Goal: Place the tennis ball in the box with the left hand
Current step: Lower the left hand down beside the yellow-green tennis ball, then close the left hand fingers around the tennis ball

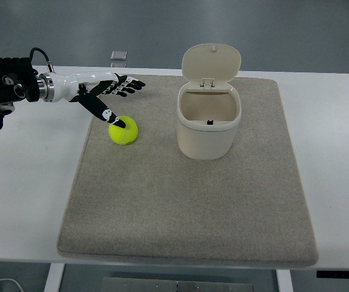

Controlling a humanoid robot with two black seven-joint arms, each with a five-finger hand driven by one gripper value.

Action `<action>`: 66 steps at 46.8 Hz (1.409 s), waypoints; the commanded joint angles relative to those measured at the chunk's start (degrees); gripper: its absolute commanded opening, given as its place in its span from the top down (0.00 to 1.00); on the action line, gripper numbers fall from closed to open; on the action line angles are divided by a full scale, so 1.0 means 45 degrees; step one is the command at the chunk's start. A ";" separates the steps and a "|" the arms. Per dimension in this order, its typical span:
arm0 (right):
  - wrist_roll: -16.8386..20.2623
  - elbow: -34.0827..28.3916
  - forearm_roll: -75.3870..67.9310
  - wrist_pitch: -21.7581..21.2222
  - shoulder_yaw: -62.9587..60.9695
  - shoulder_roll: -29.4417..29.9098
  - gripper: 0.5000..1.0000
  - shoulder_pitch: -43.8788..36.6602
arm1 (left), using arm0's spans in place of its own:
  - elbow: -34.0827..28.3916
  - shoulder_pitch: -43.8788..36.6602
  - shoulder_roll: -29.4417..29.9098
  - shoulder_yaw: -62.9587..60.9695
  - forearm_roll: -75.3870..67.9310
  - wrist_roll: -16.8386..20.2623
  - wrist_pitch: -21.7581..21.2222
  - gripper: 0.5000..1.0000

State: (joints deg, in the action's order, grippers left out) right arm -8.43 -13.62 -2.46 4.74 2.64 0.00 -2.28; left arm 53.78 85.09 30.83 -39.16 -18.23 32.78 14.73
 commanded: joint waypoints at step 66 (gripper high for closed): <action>-0.0002 0.0000 0.0000 0.0000 0.0000 0.0000 0.12 0.0000 | -0.0310 -0.1096 0.0005 0.0205 -0.0754 0.0060 -0.0870 0.02</action>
State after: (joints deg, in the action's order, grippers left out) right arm -8.44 -13.67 -2.46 4.75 2.64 0.00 -2.29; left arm 52.16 80.16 30.88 -38.24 -21.61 33.06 10.80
